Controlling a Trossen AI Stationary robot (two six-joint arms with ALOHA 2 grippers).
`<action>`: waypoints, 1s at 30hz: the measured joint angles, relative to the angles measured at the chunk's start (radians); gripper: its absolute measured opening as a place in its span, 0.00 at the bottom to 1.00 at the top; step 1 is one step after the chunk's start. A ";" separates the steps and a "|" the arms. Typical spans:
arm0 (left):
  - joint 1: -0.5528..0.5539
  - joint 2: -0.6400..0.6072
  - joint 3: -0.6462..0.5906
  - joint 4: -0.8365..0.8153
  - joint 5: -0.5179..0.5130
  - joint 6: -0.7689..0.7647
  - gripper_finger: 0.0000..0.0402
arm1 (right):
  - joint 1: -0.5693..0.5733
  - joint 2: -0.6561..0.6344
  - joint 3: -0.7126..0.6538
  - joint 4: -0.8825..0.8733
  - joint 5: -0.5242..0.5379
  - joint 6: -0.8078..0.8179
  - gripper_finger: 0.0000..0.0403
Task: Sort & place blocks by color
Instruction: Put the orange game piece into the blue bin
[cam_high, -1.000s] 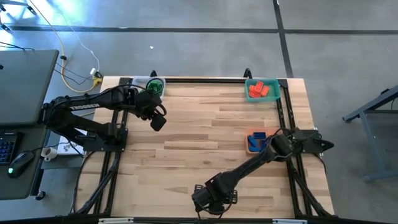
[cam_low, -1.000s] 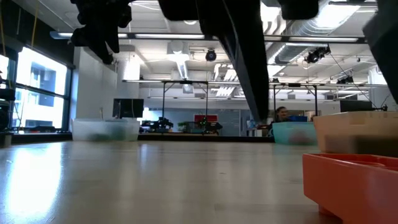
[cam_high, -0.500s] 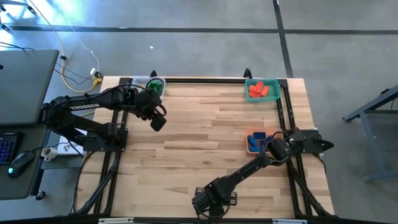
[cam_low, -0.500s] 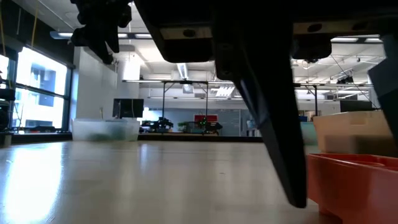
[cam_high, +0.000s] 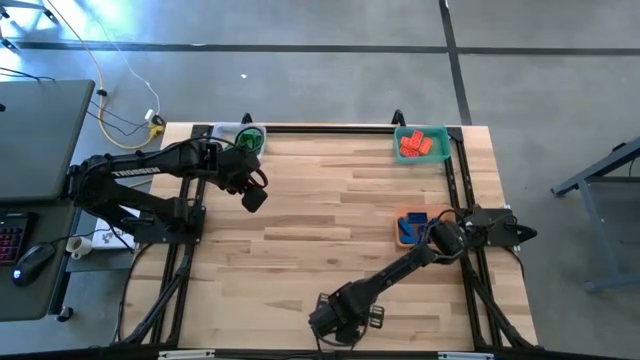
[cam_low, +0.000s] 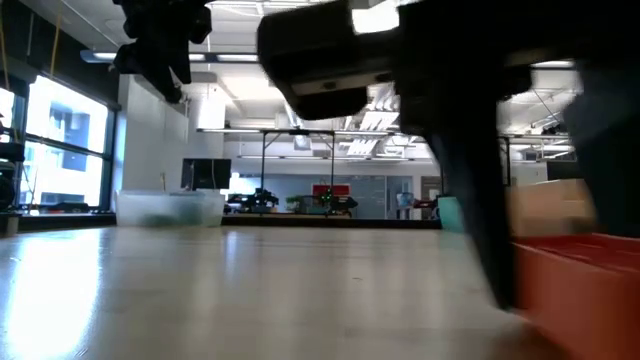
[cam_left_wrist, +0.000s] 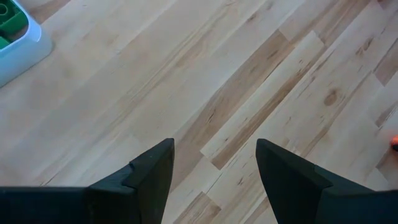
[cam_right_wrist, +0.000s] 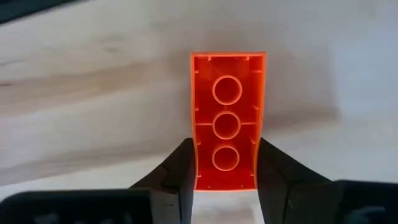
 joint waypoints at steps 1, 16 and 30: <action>0.000 0.000 0.000 0.000 0.000 0.000 0.53 | -0.008 -0.004 0.000 -0.002 0.005 0.017 0.25; 0.000 0.000 0.000 0.000 -0.003 0.000 0.53 | -0.084 -0.071 0.000 -0.098 0.120 0.204 0.25; 0.000 0.000 0.000 0.000 -0.018 0.054 0.53 | -0.198 -0.071 0.000 -0.248 0.175 0.207 0.25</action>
